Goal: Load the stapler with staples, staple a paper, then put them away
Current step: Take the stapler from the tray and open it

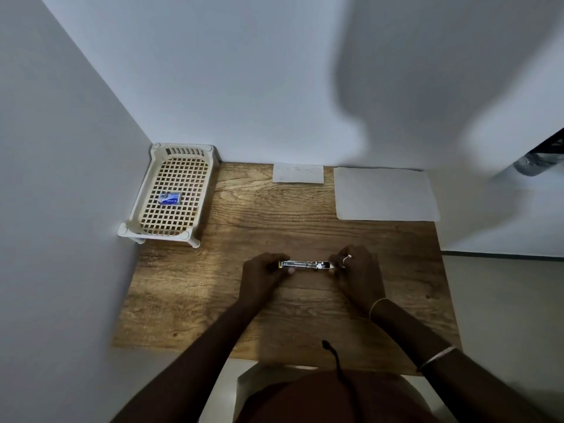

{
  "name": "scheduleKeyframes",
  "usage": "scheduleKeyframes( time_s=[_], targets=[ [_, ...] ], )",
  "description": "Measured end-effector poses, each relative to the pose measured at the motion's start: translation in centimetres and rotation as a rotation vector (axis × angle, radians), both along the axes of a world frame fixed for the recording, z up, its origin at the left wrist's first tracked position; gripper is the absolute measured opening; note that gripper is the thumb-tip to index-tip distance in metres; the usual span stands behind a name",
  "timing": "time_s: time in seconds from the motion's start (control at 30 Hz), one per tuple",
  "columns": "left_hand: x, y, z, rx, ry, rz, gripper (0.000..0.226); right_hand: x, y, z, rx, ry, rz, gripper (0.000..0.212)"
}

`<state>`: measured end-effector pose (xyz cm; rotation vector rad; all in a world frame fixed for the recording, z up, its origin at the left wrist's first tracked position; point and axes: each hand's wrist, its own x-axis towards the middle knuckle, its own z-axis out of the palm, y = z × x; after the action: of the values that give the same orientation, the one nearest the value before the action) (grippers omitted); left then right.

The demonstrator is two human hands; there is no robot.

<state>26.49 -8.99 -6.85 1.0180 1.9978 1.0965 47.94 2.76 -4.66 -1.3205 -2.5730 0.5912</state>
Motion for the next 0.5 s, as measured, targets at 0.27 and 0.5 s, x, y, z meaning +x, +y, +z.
scheduleKeyframes(
  time_s=[0.27, 0.5],
  targets=[
    [0.2, 0.7, -0.7, -0.008, 0.285, -0.149, 0.029, 0.1, -0.2, -1.3, -0.047, -0.025, -0.017, 0.019],
    [0.1, 1.1, -1.0, -0.003, 0.334, -0.188, 0.029, 0.1, 0.0, -1.5, -0.07, 0.0, -0.048, 0.019]
  ],
)
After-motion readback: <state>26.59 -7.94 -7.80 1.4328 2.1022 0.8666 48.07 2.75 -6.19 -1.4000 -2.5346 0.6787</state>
